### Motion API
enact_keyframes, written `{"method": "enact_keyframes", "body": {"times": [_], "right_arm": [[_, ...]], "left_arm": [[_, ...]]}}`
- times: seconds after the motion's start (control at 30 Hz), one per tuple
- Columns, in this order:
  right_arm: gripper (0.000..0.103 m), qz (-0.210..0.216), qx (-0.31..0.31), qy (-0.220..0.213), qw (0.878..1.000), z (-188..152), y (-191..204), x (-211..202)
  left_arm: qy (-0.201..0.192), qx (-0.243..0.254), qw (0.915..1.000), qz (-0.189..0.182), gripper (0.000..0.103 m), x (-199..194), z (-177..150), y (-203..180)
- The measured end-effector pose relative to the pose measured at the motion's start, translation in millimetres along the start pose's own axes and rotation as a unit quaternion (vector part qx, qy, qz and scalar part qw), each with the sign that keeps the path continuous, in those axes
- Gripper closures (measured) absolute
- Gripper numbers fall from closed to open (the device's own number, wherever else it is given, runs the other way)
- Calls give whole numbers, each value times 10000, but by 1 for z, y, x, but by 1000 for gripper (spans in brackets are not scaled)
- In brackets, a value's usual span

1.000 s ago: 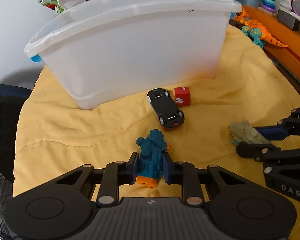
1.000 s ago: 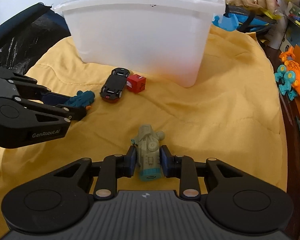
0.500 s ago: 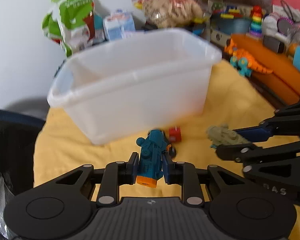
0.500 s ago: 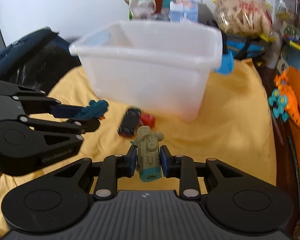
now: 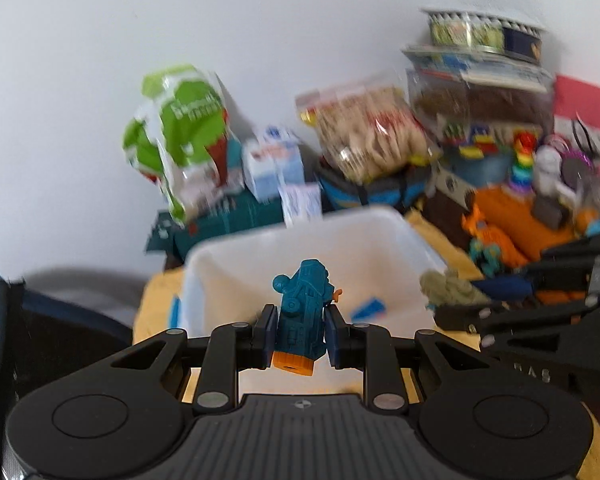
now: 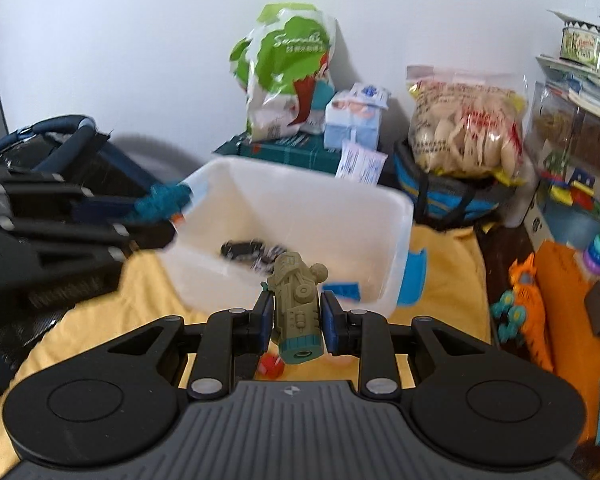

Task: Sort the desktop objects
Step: 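Lift the toy train and blue-orange toy up over the white bin, then open both grippers to drop the two toys into the bin, then move both grippers back down toward the last toys on the cloth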

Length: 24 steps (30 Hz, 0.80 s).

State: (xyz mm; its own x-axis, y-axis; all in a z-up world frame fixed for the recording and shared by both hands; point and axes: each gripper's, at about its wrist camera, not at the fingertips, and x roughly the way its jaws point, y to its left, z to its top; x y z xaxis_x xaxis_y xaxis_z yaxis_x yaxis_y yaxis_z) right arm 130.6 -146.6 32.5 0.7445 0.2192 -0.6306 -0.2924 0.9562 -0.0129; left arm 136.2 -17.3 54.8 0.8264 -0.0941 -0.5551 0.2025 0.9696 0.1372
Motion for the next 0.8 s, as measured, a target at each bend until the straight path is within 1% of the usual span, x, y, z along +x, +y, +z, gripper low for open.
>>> {"method": "enact_keyframes", "body": {"times": [0.13,0.23,0.37,0.43,0.5,0.53,0.57,0.6,0.63,0.73,0.8], "right_arm": [[75,-58,-83,44,9999,14,-2,20],[75,-114,-96,137,9998,21,-5,39],[75,-178,-62,271,9995,29,-9,64],[73,-205,-48,371,9991,30,-11,78],[70,-210,-23,388,9990,28,-13,86],[62,-219,-40,363,9991,27,-13,87],[60,-232,-79,323,9992,25,-13,86],[60,-249,-135,278,9992,23,-13,85],[60,-267,-189,259,9991,21,-12,84],[59,-190,-207,276,9992,17,-11,82],[54,-115,-237,244,9994,13,-11,77]], "left_arm": [[-34,87,9999,120,75,19,20,8],[88,133,9997,194,75,41,25,10],[468,136,9985,254,75,80,19,12],[737,114,9971,155,74,99,13,13],[901,37,9959,85,72,108,7,15],[912,21,9958,80,71,109,5,16],[882,15,9961,73,69,107,3,17],[845,7,9964,65,64,105,1,18],[822,-11,9966,64,62,102,0,19],[728,-234,9971,-18,61,88,-3,24],[651,-394,9969,-189,61,74,-6,26]]}}
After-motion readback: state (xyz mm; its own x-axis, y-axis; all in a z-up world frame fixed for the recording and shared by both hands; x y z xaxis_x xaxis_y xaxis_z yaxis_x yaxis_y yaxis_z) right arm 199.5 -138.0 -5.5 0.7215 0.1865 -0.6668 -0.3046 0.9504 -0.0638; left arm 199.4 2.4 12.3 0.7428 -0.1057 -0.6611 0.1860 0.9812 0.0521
